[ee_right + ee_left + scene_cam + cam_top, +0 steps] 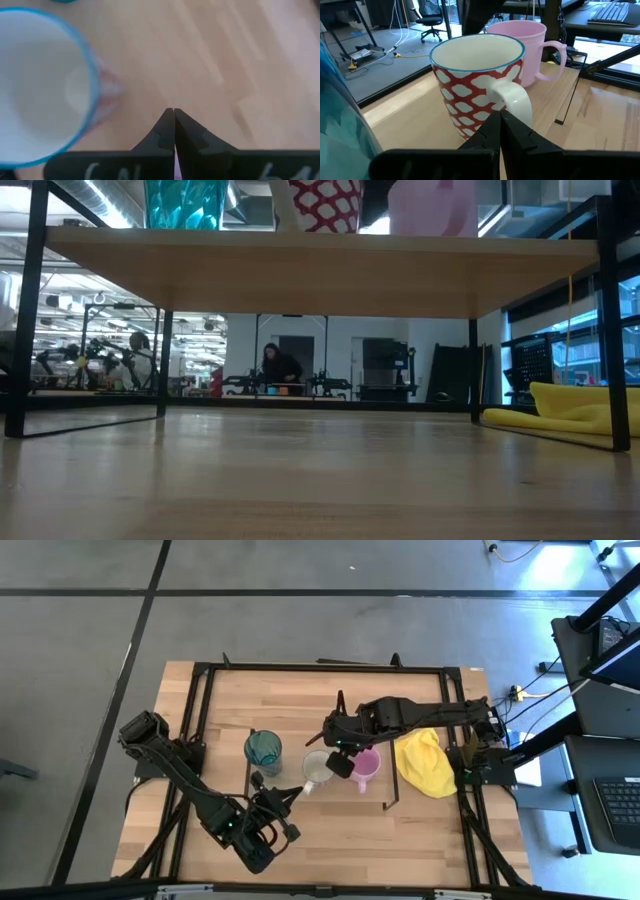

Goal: Stack small to large cups/mugs on shelf
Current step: Put the red cup on the shelf

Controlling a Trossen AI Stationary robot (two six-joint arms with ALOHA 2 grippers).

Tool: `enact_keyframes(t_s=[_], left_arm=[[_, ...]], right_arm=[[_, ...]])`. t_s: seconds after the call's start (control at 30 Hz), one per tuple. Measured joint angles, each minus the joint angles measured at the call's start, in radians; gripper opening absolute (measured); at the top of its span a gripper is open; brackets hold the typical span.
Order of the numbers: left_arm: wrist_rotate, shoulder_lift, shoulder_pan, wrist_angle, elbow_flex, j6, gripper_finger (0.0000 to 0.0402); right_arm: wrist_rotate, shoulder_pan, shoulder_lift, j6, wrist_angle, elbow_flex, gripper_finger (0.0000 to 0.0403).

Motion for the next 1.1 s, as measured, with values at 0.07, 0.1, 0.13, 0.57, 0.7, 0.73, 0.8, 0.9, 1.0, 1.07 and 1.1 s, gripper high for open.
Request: enact_keyframes(t_s=[0.07, 0.1, 0.13, 0.57, 0.7, 0.73, 0.8, 0.9, 1.0, 1.07, 1.1], left_arm=[[0.000, 0.000, 0.000, 0.000, 0.000, 0.000, 0.0000], [0.000, 0.000, 0.000, 0.000, 0.000, 0.000, 0.0000], [0.000, 0.000, 0.000, 0.000, 0.000, 0.000, 0.0000], [0.008, 0.000, 0.000, 0.000, 0.000, 0.000, 0.0000], [0.008, 0.000, 0.000, 0.000, 0.000, -0.007, 0.0000], [0.008, 0.000, -0.001, 0.001, 0.000, -0.007, 0.0000], [0.008, 0.000, -0.001, 0.005, 0.000, -0.007, 0.0000], [0.008, 0.000, -0.001, 0.008, 0.000, -0.007, 0.0000], [0.008, 0.000, -0.001, 0.012, 0.000, -0.008, 0.0000], [0.008, 0.000, -0.001, 0.025, 0.000, -0.007, 0.0000], [0.008, 0.000, -0.001, 0.031, 0.000, -0.007, 0.0000]], right_arm=[[-0.028, 0.007, 0.000, -0.001, 0.014, 0.000, 0.0003], [-0.035, 0.010, 0.000, 0.000, 0.020, 0.000, 0.0003], [-0.036, 0.013, 0.000, 0.000, 0.023, 0.000, 0.0003], [-0.104, 0.022, 0.000, 0.002, 0.028, 0.000, 0.0003], [-0.115, 0.024, 0.000, 0.002, 0.047, 0.000, 0.0003], [-0.115, 0.024, 0.000, 0.002, 0.053, 0.000, 0.0003], [-0.115, 0.023, 0.000, 0.002, 0.063, 0.000, 0.0003], [-0.115, 0.023, 0.000, 0.000, 0.084, 0.000, 0.0003], [-0.114, 0.022, 0.000, -0.002, 0.109, 0.000, 0.0003], [-0.114, 0.020, 0.000, -0.009, 0.117, 0.000, 0.0003], [-0.115, 0.020, 0.000, -0.011, 0.120, 0.000, 0.0003]])
